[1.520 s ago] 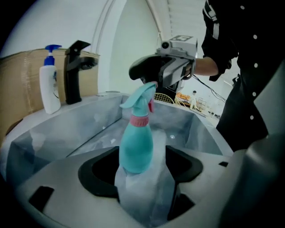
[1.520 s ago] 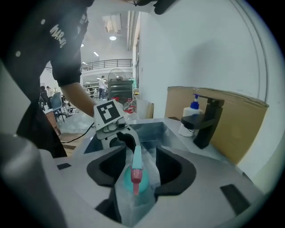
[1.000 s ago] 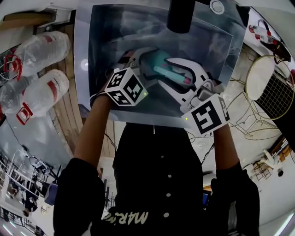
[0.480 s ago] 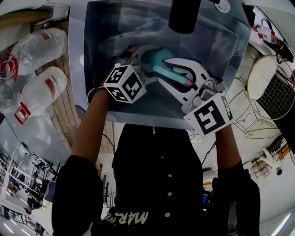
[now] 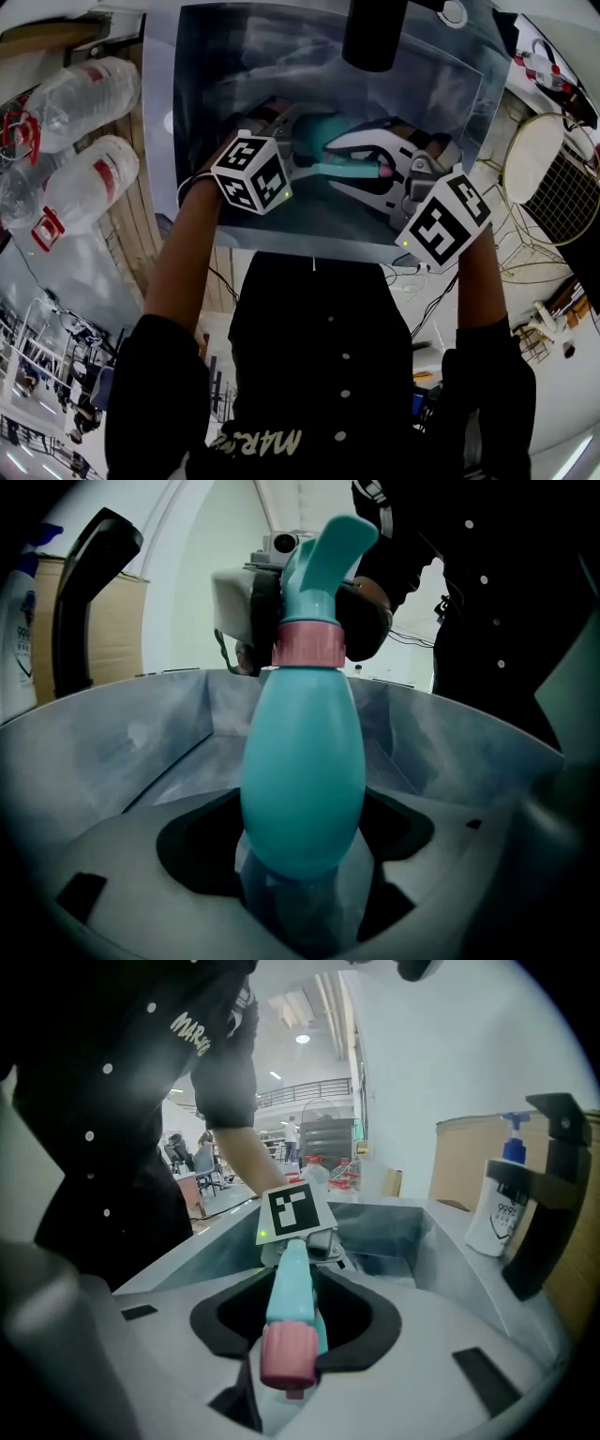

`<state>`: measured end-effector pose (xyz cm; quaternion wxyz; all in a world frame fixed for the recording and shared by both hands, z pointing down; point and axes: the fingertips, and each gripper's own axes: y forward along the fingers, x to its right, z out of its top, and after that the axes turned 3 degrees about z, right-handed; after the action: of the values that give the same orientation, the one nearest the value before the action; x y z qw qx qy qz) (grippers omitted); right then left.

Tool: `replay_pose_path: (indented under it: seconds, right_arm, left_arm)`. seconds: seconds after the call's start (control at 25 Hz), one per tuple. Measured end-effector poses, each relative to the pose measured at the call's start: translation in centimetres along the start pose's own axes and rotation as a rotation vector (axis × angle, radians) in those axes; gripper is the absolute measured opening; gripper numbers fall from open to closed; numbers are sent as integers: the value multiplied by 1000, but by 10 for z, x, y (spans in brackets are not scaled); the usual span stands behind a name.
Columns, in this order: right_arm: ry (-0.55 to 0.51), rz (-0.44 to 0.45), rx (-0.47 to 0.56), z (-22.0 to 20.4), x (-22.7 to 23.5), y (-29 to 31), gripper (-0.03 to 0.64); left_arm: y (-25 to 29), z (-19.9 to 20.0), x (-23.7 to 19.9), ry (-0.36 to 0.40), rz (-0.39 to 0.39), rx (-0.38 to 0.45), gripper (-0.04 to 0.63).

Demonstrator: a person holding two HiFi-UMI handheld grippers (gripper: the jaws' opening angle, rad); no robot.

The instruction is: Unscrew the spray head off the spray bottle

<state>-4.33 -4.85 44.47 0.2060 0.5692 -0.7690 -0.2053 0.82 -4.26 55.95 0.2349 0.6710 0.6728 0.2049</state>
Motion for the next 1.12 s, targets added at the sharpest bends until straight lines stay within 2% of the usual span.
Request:
replay_pose_path:
  seconds: [0.08, 0.12, 0.28, 0.36, 0.44, 0.52, 0.64, 0.76, 0.88, 1.12]
  right_arm:
    - [4, -16, -9, 0, 4, 0, 173]
    - [18, -31, -8, 0, 6, -2, 204]
    - [140, -134, 7, -5, 13, -27, 292]
    - [253, -248, 38, -11, 10, -51, 321]
    - [389, -418, 164, -7, 9, -77, 325]
    - [474, -553, 272, 4, 5, -90, 316]
    - [546, -665, 252, 3, -14, -82, 316]
    - [590, -705, 229, 2, -27, -60, 314]
    - [591, -675, 161, 0, -34, -35, 308]
    - [586, -731, 147, 3, -13, -23, 310]
  left_arm:
    - [0, 0, 0, -10, 0, 1, 390]
    - [1, 0, 0, -12, 0, 1, 390]
    - [0, -2, -1, -22, 14, 0, 390]
    - [0, -1, 0, -32, 21, 3, 390]
    - [0, 0, 0, -38, 29, 4, 390]
    - [0, 0, -1, -39, 36, 2, 390]
    - [1, 2, -1, -44, 41, 1, 390]
    - [1, 2, -2, -54, 44, 8, 390]
    - [3, 3, -2, -51, 46, 8, 390]
    - [3, 2, -4, -76, 74, -2, 390]
